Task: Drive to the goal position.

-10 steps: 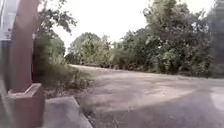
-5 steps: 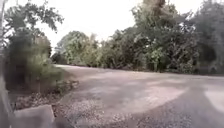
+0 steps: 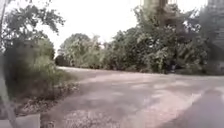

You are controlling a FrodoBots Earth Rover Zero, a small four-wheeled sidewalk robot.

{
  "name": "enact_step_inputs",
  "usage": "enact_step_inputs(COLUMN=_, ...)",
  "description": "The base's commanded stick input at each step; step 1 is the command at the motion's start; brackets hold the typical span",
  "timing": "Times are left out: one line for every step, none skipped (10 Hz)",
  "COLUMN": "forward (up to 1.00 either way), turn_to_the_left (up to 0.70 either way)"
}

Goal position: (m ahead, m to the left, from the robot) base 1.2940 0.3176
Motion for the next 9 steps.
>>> enact_step_inputs(forward=0.70, turn_to_the_left=0.18)
enact_step_inputs(forward=0.70, turn_to_the_left=0.25)
enact_step_inputs(forward=0.70, turn_to_the_left=0.31)
enact_step_inputs(forward=0.70, turn_to_the_left=0.32)
enact_step_inputs(forward=0.70, turn_to_the_left=0.24)
enact_step_inputs(forward=0.70, turn_to_the_left=0.17)
enact_step_inputs(forward=0.70, turn_to_the_left=0.09)
enact_step_inputs(forward=0.70, turn_to_the_left=0.02)
enact_step_inputs(forward=0.69, turn_to_the_left=0.00)
